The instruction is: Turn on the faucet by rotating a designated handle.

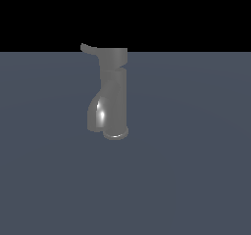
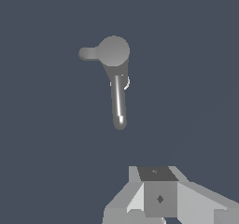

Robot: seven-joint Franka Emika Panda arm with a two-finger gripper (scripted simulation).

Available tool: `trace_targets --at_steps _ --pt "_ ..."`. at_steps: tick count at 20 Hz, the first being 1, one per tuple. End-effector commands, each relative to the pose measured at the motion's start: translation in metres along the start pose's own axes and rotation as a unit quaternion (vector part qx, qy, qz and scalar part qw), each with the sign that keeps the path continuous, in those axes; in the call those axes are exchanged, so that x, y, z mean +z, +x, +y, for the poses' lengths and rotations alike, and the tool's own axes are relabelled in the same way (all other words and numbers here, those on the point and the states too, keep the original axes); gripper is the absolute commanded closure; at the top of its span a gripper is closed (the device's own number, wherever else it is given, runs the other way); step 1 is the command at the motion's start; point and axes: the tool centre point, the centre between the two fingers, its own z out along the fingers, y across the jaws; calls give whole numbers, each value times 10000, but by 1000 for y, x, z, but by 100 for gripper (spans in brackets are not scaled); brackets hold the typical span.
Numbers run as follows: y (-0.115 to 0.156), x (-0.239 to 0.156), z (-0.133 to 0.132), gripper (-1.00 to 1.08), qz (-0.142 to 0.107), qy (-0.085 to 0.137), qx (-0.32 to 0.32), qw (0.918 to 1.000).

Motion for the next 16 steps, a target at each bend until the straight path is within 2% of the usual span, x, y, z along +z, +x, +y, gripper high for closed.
trace_targets --at_steps 1,8,16 --pt "8 3 -2 108 -13 -19 210 9998" --pt "36 16 -10 108 -51 -91 975 9952" --pt "70 35 -22 108 -83 -176 1887 9818"
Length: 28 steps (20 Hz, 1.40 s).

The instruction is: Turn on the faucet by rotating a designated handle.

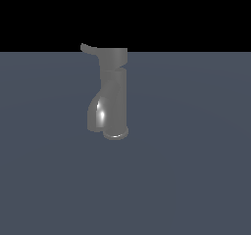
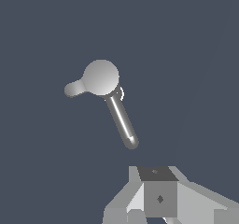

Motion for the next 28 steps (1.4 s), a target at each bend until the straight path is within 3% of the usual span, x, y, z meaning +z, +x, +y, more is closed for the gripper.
trace_targets --at_steps 1,7,14,21,28 --pt "9 6 -7 108 -8 -25 293 9996" --pt "29 23 -25 108 -24 -84 976 9952" --pt "51 46 -46 108 -37 -149 1762 9842" --pt "71 73 -66 108 -45 -208 2531 9672" --pt "89 102 -87 108 -51 -262 3282 9442"
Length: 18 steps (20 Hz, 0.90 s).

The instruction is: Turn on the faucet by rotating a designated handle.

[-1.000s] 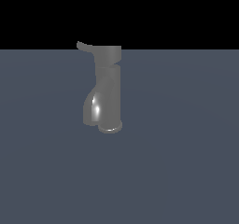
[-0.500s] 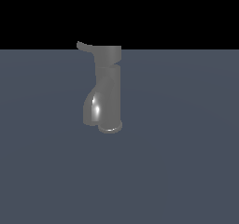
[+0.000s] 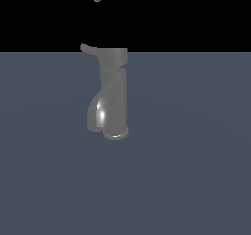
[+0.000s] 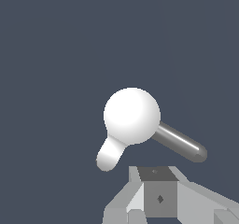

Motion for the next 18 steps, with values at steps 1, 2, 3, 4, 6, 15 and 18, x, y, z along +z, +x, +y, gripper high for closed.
trace_targets --at_steps 1,2,3,4,6,15,18 --pt "0 11 -10 108 -3 -18 287 9996" --pt "1 15 -14 108 -4 -25 399 9992" --pt "1 19 -18 108 -6 -33 511 9987" --pt "1 24 -22 108 -7 -41 623 9981" --pt "1 33 -30 108 -10 -55 846 9964" --pt "-1 74 -61 108 -23 -119 1805 9835" --pt "-2 86 -69 108 -26 -136 2049 9787"
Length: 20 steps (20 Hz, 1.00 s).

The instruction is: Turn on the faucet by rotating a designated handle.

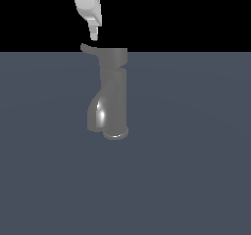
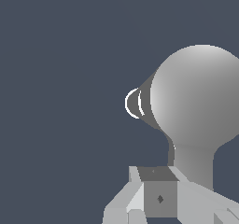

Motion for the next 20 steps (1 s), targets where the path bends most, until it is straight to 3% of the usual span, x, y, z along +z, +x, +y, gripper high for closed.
trace_targets --at_steps 1,12,20 --pt "-3 9 -6 108 -2 -10 206 9998" --pt "-9 28 -16 108 -9 -38 614 9981" --pt "-13 28 -7 108 -9 -40 612 9981"
